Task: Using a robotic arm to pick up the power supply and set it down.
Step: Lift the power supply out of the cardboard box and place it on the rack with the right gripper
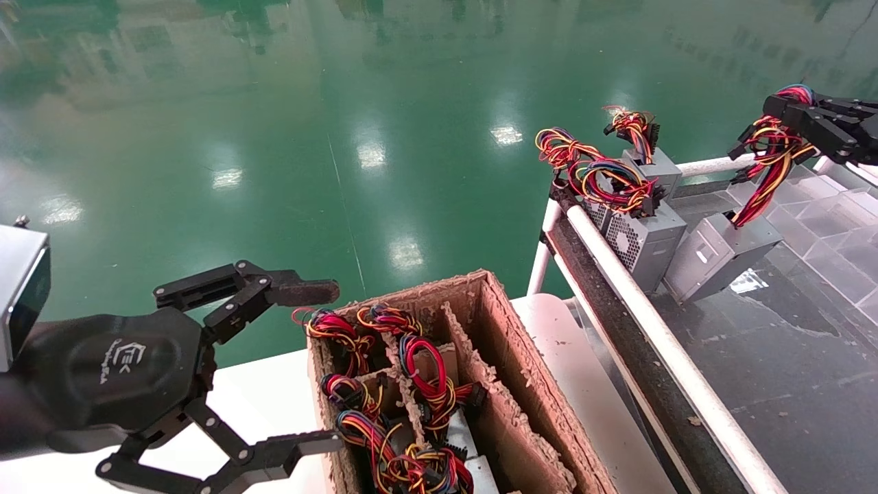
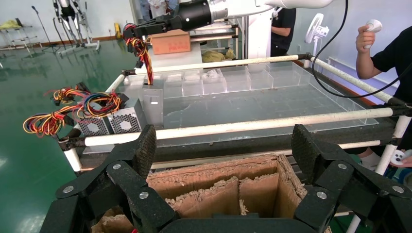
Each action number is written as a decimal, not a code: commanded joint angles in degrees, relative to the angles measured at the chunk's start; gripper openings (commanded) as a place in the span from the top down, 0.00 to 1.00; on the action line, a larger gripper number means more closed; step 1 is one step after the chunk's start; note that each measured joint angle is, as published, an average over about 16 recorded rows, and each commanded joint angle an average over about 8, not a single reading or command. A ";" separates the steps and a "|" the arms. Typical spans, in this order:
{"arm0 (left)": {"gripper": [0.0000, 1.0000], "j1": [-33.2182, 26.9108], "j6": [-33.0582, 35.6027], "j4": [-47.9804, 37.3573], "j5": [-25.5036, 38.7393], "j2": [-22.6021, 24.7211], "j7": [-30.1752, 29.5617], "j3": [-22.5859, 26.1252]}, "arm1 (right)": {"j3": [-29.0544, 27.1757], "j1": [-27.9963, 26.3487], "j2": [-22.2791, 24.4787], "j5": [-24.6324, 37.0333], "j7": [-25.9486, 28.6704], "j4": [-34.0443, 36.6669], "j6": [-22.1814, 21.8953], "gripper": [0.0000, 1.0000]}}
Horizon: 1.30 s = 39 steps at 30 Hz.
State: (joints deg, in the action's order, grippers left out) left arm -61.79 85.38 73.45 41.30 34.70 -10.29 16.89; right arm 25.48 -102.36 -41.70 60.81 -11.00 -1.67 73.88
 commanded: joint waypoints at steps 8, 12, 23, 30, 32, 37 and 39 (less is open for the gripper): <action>0.00 -0.01 -0.01 0.00 -0.02 -0.01 0.01 0.03 | 0.36 -0.40 1.07 0.53 -1.12 0.39 0.91 1.00; 0.00 -0.01 -0.02 0.00 -0.03 -0.02 0.02 0.04 | 0.55 -0.51 1.59 0.82 -1.67 0.37 1.60 1.00; 0.00 -0.02 -0.03 0.00 -0.05 -0.03 0.04 0.08 | 1.07 -0.43 0.60 1.56 -2.66 0.78 1.37 1.00; 0.00 -0.02 -0.04 0.00 -0.07 -0.04 0.05 0.10 | 1.21 -0.57 -1.04 1.76 -3.06 0.89 0.25 1.00; 0.00 -0.02 -0.05 0.00 -0.07 -0.04 0.05 0.11 | 1.23 -0.67 -1.54 1.80 -3.23 0.91 -0.30 1.00; 0.00 -0.03 -0.05 0.00 -0.08 -0.05 0.06 0.12 | 1.28 -0.94 -2.85 1.87 -3.74 1.04 -2.40 1.00; 0.00 -0.03 -0.06 0.00 -0.09 -0.05 0.06 0.13 | 1.29 -1.06 -3.42 1.90 -3.93 1.11 -3.37 1.00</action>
State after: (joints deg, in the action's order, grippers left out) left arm -61.82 85.32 73.45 41.21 34.64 -10.22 17.02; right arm 26.77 -103.44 -45.18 62.71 -14.85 -0.58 70.52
